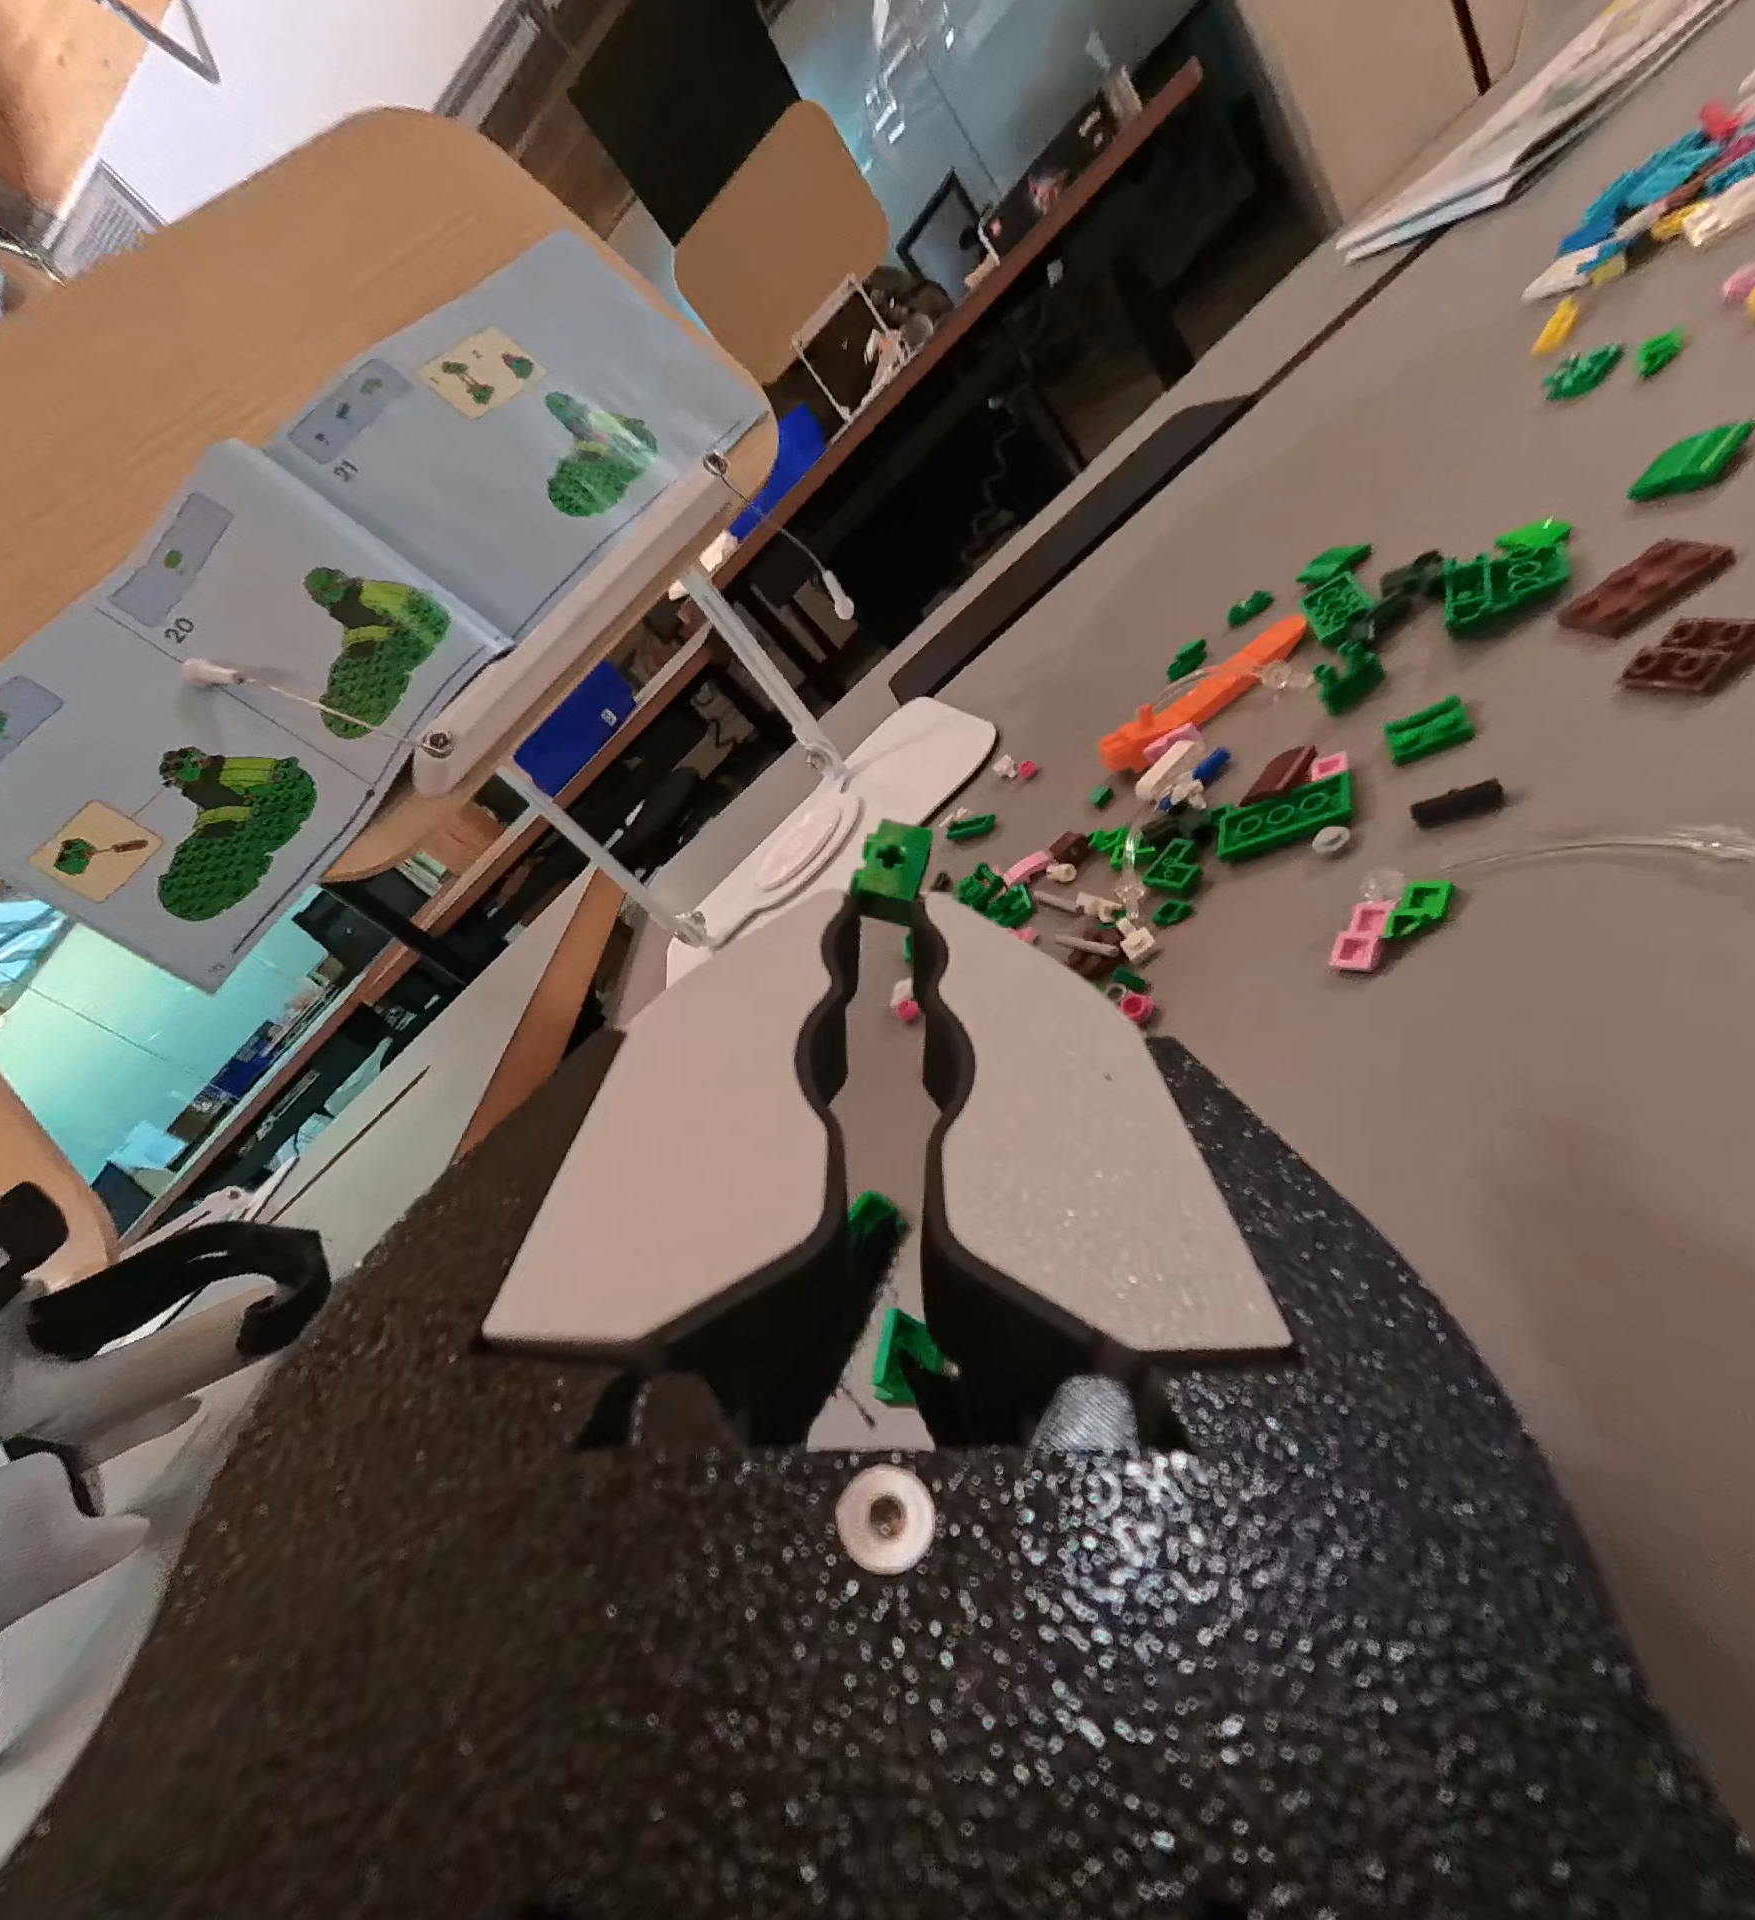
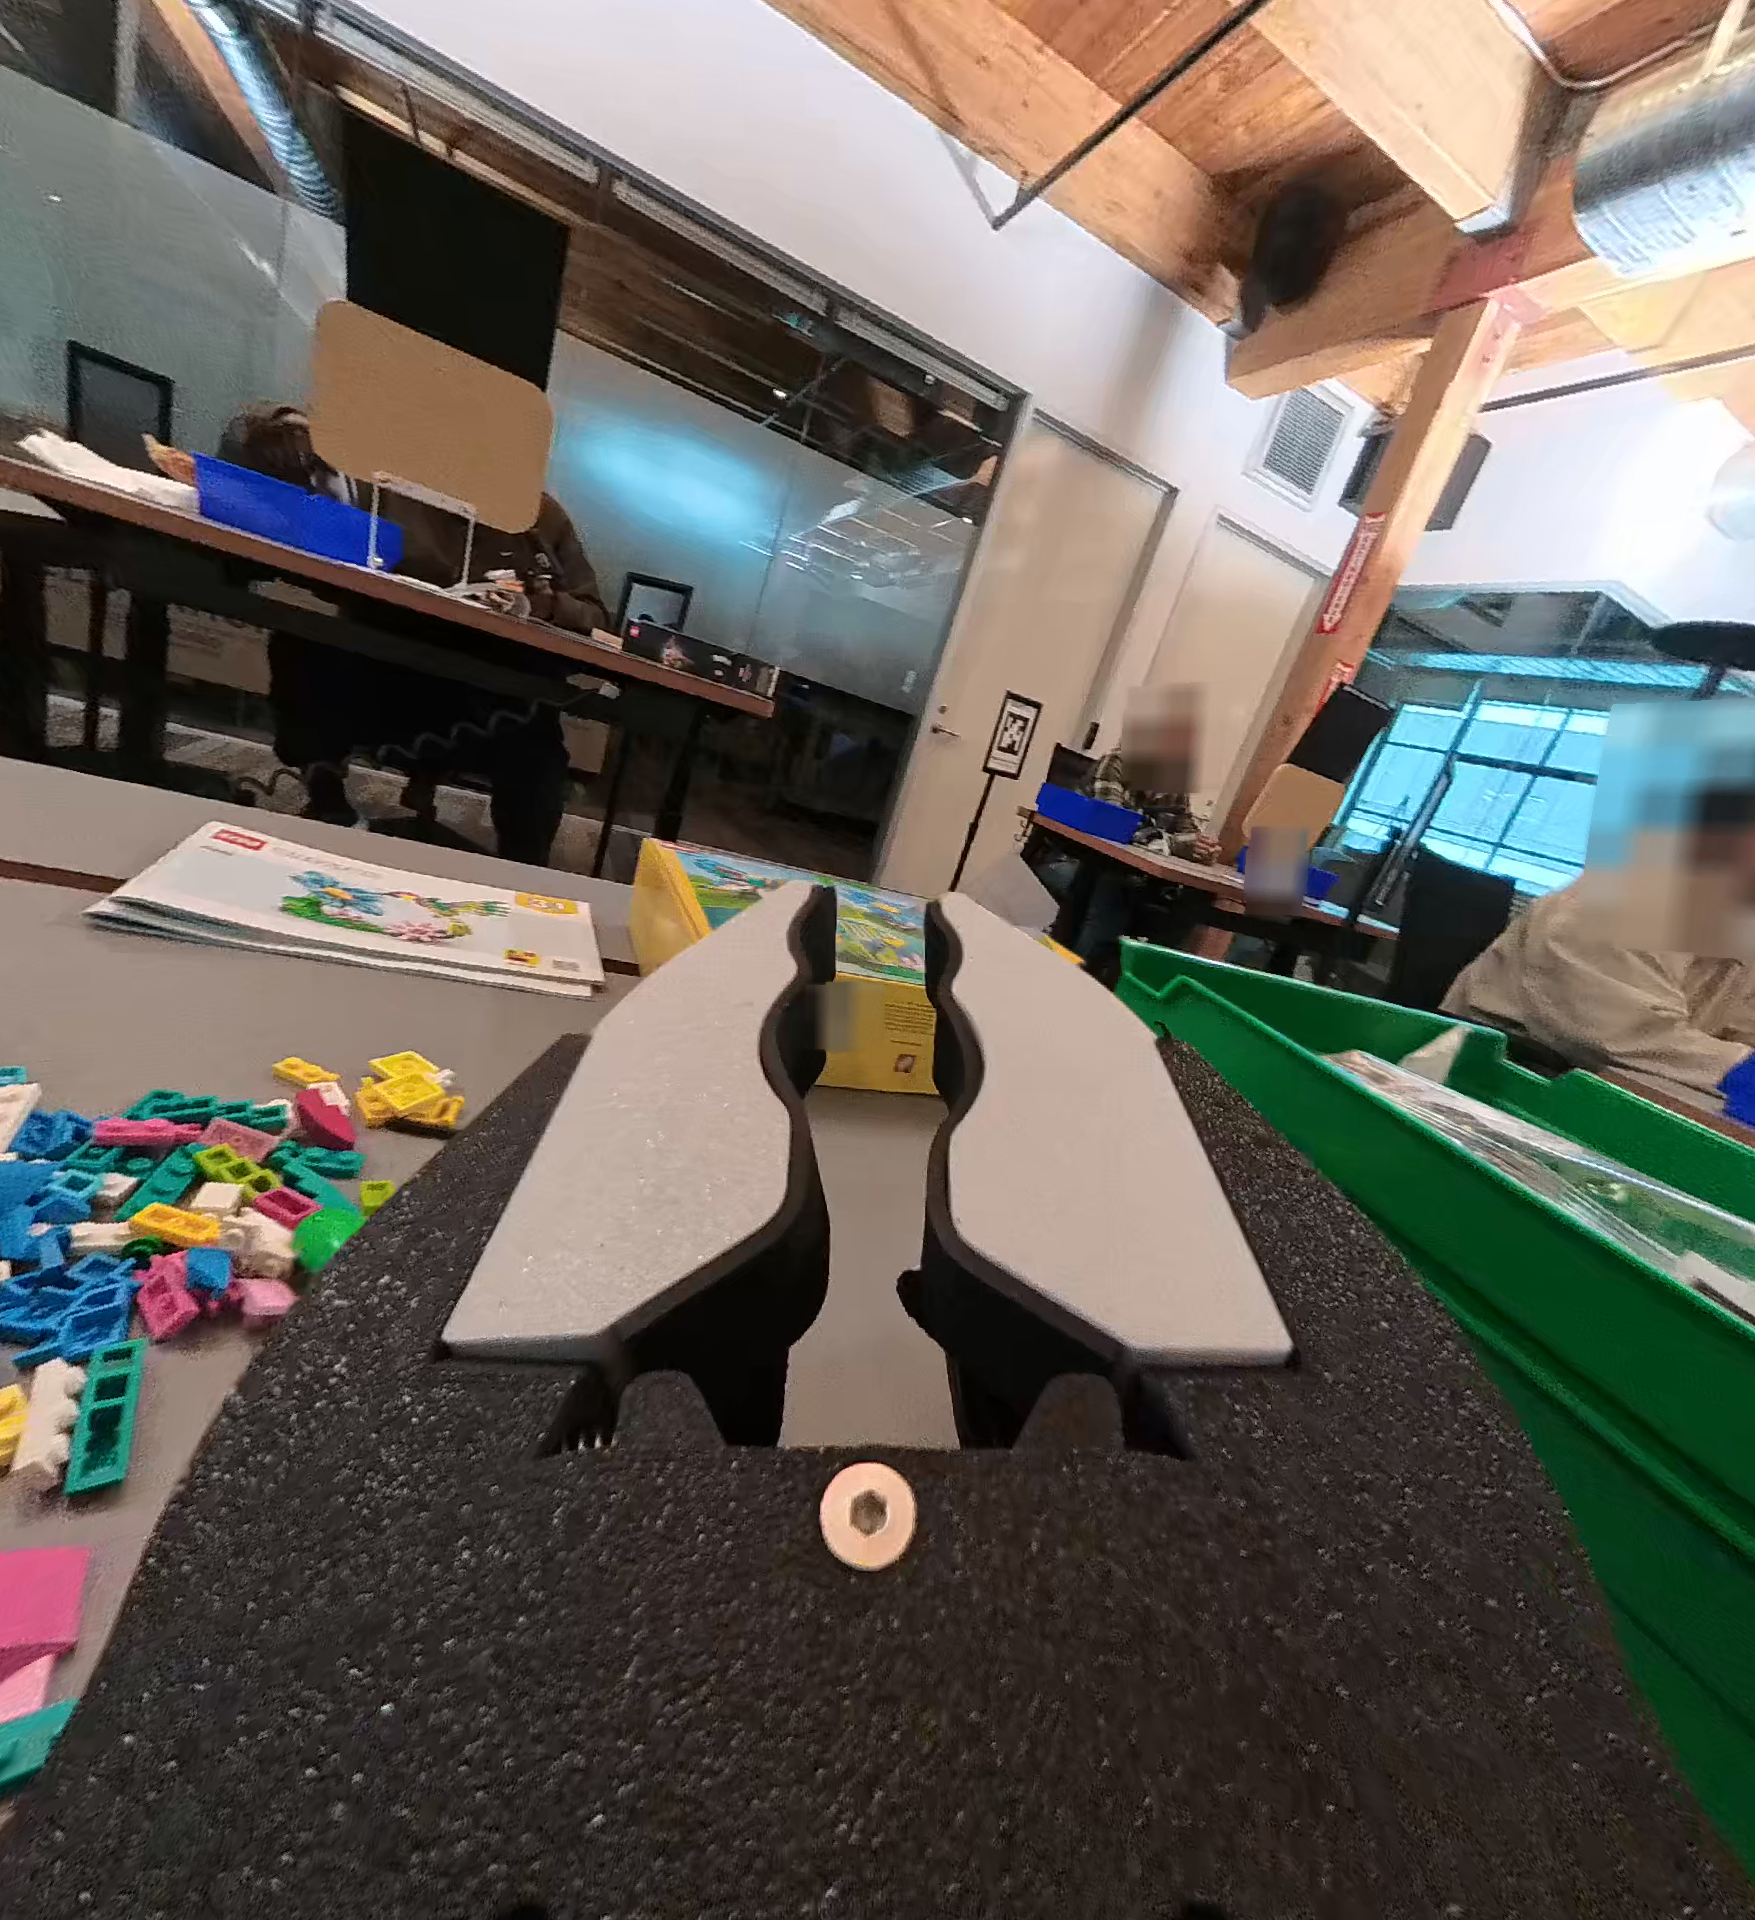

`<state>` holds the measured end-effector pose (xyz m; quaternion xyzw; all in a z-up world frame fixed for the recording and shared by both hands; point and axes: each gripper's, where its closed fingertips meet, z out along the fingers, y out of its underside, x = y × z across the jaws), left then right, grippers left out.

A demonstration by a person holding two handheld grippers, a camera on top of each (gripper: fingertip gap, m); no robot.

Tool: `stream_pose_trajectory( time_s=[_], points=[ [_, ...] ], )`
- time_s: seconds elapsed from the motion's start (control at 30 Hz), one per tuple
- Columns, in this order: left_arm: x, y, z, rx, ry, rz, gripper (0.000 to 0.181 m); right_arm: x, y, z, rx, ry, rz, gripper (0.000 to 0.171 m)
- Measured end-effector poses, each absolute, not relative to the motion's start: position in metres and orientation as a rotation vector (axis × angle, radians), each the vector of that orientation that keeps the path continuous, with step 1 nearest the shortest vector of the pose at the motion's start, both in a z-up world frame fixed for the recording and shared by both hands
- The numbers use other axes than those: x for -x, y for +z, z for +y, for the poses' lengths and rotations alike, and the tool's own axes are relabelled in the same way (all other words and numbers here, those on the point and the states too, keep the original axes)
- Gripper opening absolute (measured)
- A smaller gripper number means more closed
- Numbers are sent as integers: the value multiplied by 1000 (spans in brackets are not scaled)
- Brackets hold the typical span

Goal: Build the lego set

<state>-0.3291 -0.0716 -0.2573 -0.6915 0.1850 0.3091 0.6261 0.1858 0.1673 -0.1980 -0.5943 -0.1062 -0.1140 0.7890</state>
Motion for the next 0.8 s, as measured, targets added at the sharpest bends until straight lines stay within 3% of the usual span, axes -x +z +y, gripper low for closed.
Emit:
stream_pose_trajectory(
  time_s=[0.3,0.8],
  points=[
    [312,-267,-63,1576,811,600,9,-182,-190,151,1243,-171,-218,14],
    [286,-291,-54,1565,928,885,9,-142,-226,143,1280,-243,-536,9]
  ],
)
